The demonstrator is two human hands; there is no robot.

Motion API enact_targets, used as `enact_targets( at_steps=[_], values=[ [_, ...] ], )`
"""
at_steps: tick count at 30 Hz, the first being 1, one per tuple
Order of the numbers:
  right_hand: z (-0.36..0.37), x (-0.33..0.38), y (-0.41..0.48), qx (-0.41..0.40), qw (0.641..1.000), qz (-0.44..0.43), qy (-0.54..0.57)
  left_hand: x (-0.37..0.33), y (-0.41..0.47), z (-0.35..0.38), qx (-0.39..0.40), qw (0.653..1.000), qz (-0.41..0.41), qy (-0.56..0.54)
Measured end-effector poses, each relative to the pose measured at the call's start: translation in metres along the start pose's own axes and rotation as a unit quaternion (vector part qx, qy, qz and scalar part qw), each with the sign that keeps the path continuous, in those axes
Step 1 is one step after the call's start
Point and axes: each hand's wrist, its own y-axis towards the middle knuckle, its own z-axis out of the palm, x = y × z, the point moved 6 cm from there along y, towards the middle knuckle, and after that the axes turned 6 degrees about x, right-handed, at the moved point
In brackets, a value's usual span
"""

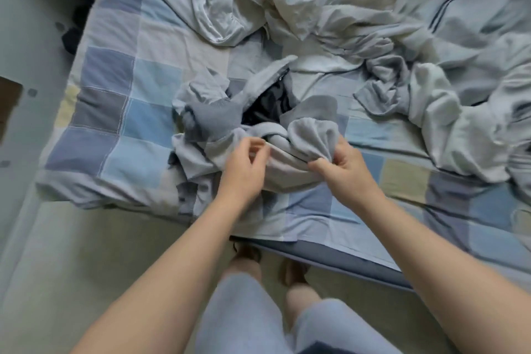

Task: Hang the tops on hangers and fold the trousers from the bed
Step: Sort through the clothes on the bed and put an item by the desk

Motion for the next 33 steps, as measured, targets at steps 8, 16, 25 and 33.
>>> enact_targets(
  at_steps=[8,16,25,33],
  values=[
    [-0.088,0.08,-0.163,0.03,0.994,-0.101,-0.026,-0.132,-0.082,0.08,0.239,0.957,-0.099,-0.135],
    [-0.162,0.1,-0.257,-0.051,0.987,-0.131,0.079,-0.224,-0.143,0.154,0.332,0.921,0.19,0.075],
    [-0.229,0.111,-0.3,-0.221,0.963,-0.155,0.011,-0.32,-0.153,0.126,0.112,0.918,0.376,-0.052],
    [-0.263,0.15,-0.288,-0.154,0.981,-0.085,-0.087,-0.444,-0.214,0.094,0.184,0.784,0.563,0.184]
  ],
)
